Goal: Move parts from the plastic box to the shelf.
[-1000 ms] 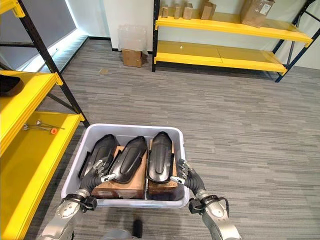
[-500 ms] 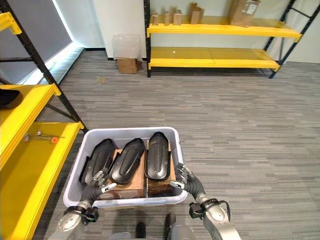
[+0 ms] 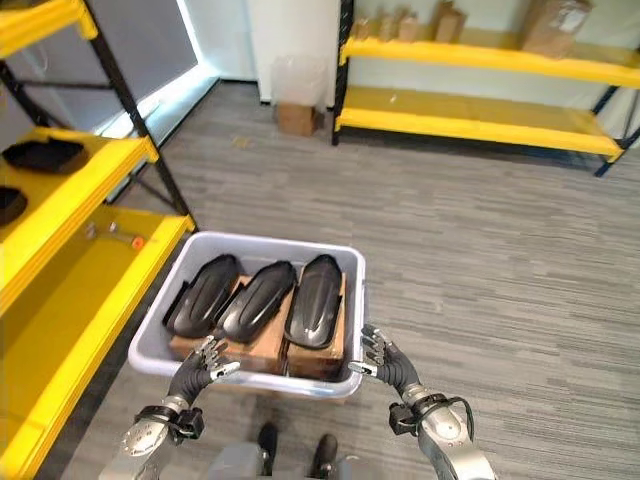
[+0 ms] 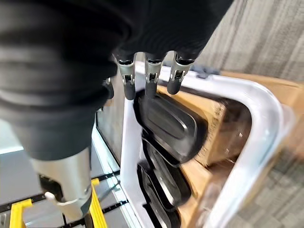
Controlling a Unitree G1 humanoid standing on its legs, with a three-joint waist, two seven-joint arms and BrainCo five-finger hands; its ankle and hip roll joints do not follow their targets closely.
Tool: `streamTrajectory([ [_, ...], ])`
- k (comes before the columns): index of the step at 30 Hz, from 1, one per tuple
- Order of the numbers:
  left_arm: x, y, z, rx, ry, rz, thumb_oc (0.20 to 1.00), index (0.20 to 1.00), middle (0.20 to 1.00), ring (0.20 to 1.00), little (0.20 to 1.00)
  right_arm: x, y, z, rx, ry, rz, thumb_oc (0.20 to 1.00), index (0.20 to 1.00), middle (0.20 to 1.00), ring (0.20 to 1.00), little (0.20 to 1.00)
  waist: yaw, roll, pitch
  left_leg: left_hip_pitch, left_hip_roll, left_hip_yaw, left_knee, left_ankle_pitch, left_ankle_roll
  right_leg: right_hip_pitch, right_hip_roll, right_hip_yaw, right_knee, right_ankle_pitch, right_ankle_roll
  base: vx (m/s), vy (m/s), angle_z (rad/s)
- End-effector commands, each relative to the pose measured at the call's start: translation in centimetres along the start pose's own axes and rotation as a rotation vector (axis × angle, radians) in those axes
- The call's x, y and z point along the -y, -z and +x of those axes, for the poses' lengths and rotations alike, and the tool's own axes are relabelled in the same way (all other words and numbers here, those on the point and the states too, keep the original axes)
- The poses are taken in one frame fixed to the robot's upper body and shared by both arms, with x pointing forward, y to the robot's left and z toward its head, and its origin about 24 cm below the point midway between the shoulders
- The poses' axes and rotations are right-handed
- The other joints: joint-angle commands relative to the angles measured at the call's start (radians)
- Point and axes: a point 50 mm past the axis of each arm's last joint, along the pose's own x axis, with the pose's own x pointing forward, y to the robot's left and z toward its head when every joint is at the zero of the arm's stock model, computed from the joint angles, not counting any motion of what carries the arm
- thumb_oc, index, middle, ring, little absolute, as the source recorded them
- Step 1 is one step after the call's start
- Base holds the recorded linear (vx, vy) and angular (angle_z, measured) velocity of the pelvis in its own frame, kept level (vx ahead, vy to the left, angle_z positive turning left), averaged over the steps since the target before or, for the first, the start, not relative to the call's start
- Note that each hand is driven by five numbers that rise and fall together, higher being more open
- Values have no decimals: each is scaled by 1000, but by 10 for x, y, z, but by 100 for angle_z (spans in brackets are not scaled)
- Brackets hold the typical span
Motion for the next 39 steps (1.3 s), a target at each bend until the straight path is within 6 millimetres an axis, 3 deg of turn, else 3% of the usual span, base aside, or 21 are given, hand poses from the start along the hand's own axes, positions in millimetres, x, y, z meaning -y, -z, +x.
streamTrajectory([
  [1,-9,-25,4,121,-12,26,1000,1000,1000,1000,1000,-2,-24,4,134,-7,26,1000,1000,1000,1000,1000,-27,-20,-32,38,104,-29,-18,9,-25,93,-75,89,-13,-25,133,74,170,15],
  [4,-5,-24,5,117,-15,9,1000,1000,1000,1000,1000,2,-21,2,125,14,37,1000,1000,1000,1000,1000,-39,5,-52,91,239,-48,-160,123,-76,80,-99,86,-2,-36,157,85,199,5],
  [7,-2,-25,7,120,-5,14,1000,1000,1000,1000,1000,6,-21,1,122,37,33,1000,1000,1000,1000,1000,-45,27,-54,91,301,-58,-218,206,-111,76,-118,93,9,-38,183,69,222,-1],
  [8,-1,-24,7,121,-1,4,1000,1000,1000,1000,1000,7,-21,1,119,36,36,1000,1000,1000,1000,1000,-41,44,-60,111,267,-103,-212,157,-117,72,-128,113,19,-34,193,82,262,-18],
  [9,-1,-24,7,121,-1,4,1000,1000,1000,1000,1000,7,-21,1,119,37,36,1000,1000,1000,1000,1000,-42,44,-59,110,266,-103,-208,154,-117,73,-129,112,19,-35,194,172,388,-31],
  [10,-1,-28,10,134,10,4,1000,1000,1000,1000,1000,8,-24,1,136,48,36,1000,1000,1000,1000,1000,-61,57,-76,132,234,-31,-236,82,-120,88,-168,113,23,-19,214,168,376,-20],
  [17,-12,-40,11,170,-4,67,1000,1000,1000,1000,1000,-1,-22,3,146,45,83,1000,1000,1000,1000,1000,-51,26,-90,158,130,21,-247,8,-68,82,-267,145,19,53,282,88,260,-7],
  [24,-16,-43,9,183,-18,81,1000,1000,1000,1000,1000,-4,-21,2,146,37,80,1000,1000,1000,1000,1000,-53,4,-106,184,98,48,-286,-6,-52,85,-289,150,-21,102,306,48,68,-10],
  [32,-11,-54,10,231,10,76,1000,1000,1000,1000,1000,1,-32,10,180,61,24,1000,1000,1000,1000,1000,-52,-2,-104,183,103,66,-305,1,-57,79,-283,146,-65,97,305,20,-4,-5],
  [36,-5,-66,14,282,40,63,1000,1000,1000,1000,1000,4,-46,22,228,89,-12,1000,1000,1000,1000,1000,-46,3,-74,137,112,66,-295,15,-65,53,-281,137,-80,106,301,-72,-39,-1],
  [37,0,-73,17,313,56,50,1000,1000,1000,1000,1000,3,-62,32,280,95,-35,1000,1000,1000,1000,1000,-40,9,-42,94,115,61,-287,28,-69,20,-282,132,-84,115,299,-163,-40,2],
  [39,3,-79,19,334,70,45,1000,1000,1000,1000,1000,1,-74,39,316,96,-56,1000,1000,1000,1000,1000,-37,15,-23,65,114,59,-283,37,-71,-6,-284,132,-86,120,298,-163,-17,3],
])
